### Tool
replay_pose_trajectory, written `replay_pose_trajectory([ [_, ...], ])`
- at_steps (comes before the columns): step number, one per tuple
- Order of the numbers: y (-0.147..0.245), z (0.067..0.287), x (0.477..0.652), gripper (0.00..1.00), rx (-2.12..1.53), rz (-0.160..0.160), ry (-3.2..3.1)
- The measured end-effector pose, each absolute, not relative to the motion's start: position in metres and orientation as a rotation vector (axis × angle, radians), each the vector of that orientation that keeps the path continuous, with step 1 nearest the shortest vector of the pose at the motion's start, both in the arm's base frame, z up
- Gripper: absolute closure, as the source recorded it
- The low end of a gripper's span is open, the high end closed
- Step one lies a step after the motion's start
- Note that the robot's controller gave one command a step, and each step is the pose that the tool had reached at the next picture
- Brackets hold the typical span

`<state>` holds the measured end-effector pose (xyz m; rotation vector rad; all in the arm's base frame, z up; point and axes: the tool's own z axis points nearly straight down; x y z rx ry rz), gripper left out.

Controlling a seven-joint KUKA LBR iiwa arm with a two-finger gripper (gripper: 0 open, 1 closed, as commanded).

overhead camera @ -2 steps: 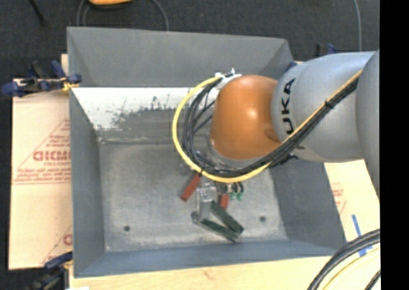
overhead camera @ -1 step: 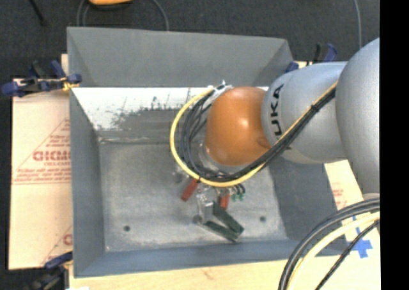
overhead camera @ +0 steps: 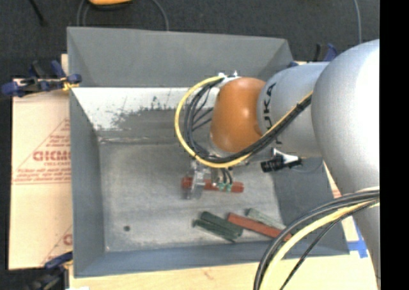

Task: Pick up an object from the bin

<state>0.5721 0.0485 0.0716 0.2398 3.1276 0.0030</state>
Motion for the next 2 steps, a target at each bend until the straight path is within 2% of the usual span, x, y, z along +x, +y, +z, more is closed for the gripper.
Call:
replay_pose_trajectory([
  [1,0.049,0.072,0.572,1.0,0.24,0.003,3.127],
  [2,0.034,0.27,0.582,1.0,0.181,0.0,3.129],
])
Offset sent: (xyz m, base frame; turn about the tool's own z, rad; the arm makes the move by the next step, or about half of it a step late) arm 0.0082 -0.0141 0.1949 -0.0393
